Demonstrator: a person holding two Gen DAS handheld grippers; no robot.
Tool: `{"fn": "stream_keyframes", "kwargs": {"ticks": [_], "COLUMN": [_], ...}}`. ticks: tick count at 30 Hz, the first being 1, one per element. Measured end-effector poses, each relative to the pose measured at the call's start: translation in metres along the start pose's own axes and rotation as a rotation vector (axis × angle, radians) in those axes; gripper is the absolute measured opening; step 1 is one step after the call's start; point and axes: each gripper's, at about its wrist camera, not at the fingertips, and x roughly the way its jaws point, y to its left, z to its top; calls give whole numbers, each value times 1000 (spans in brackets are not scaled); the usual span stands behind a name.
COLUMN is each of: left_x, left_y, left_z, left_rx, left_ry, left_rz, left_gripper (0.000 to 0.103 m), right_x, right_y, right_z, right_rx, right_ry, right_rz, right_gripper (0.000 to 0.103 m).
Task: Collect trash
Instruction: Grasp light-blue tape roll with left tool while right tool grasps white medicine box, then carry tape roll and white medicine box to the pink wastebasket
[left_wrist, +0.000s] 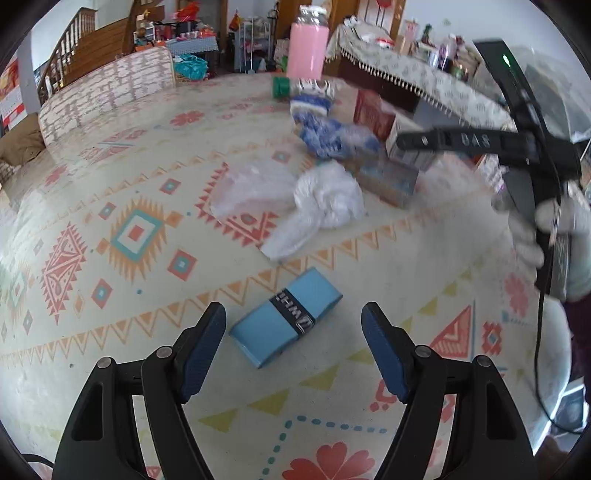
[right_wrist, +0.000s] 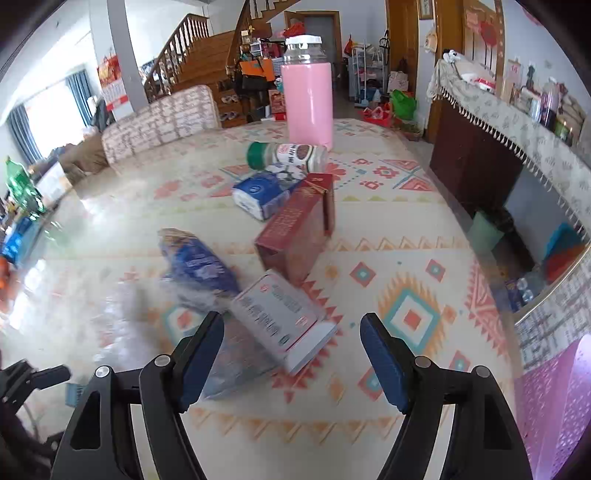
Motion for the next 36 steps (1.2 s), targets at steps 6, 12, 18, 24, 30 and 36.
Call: {"fn": "stream_keyframes", "kwargs": {"ticks": [6,12,18,24,30,36], "left_x": [-2,-8,-18,-35,-45,-49], "left_y": [-5,-2,4,13,18,19], "left_z": [-4,-3,-1,2,4,3], "left_rx": [29,-2,-41,-96,-136,-152], "left_ry": [-6,-15,-55,-119,-166,-190], "left_rz": [34,-23,-75,-121,-141,-144], "left_gripper": [57,41,41,41,41,41], "right_x": [12,13,-5,-24,-43,-62], "right_y": [-3,-1,0,-1,-10,-17], "right_z": [4,-2,-8,-19,-37,-60], "right_rx": [-35,-38,-31,-21,15,52], "right_ry": [9,20,-12,-23,-23,-17], "right_rz": [-32,-17,8,26,44,56], "right_gripper": [76,37,37,37,37,37]}}
